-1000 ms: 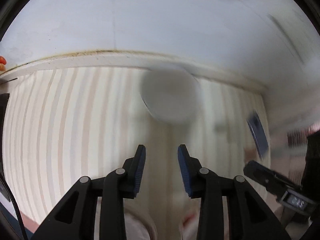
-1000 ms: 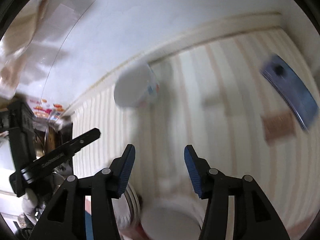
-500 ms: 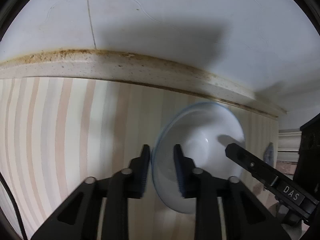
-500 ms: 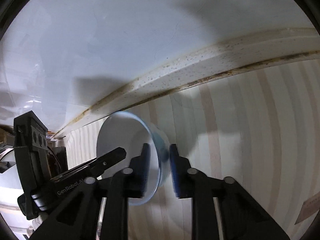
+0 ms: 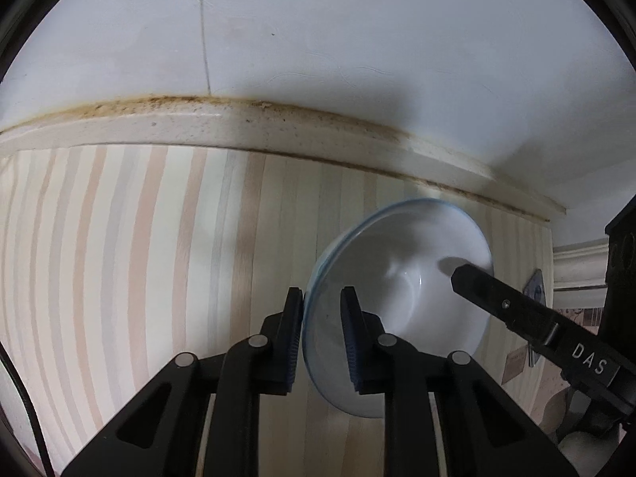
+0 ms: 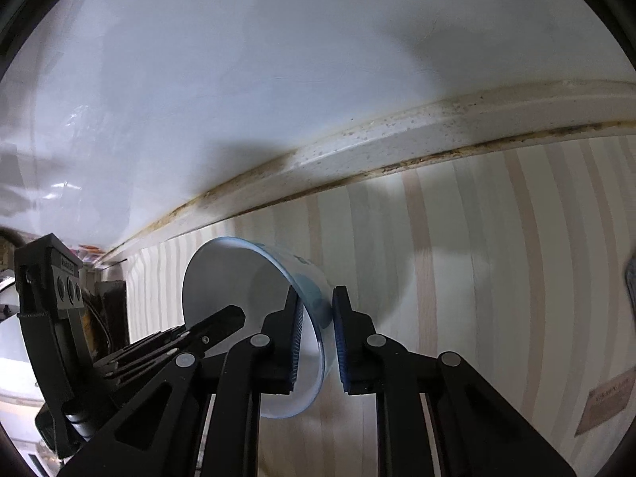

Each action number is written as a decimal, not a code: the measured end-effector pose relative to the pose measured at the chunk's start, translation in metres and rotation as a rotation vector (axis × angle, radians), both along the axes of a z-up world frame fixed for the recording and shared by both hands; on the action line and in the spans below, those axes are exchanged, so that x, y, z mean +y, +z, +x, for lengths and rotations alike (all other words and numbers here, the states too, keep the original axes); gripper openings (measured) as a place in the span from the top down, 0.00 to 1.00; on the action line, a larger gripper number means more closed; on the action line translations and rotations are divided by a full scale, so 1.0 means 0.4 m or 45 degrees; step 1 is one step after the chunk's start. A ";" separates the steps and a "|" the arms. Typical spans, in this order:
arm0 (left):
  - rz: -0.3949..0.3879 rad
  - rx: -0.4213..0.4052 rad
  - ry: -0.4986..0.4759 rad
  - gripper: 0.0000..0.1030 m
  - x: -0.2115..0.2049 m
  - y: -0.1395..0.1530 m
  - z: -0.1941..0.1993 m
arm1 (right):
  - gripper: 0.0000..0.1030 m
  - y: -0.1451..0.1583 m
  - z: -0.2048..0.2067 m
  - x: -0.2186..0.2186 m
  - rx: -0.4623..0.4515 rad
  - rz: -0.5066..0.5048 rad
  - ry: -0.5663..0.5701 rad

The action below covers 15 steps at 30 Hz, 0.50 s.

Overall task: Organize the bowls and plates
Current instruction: 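Grasp the rim of the polka-dot bowl with both grippers, then carry the polka-dot bowl with both grippers and lower it into the nested bowls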

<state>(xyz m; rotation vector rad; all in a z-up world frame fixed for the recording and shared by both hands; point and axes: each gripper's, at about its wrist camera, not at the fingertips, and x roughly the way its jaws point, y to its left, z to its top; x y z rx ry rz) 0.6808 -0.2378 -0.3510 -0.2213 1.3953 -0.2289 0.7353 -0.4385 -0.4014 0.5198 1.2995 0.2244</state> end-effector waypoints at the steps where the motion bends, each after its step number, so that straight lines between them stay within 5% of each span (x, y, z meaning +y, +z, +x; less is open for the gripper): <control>1: 0.002 -0.004 -0.007 0.83 -0.001 0.013 -0.018 | 0.84 0.009 -0.009 0.001 -0.003 -0.009 0.007; 15: -0.026 -0.093 -0.121 0.83 -0.039 0.208 -0.242 | 0.84 0.175 -0.290 -0.042 -0.034 -0.020 0.004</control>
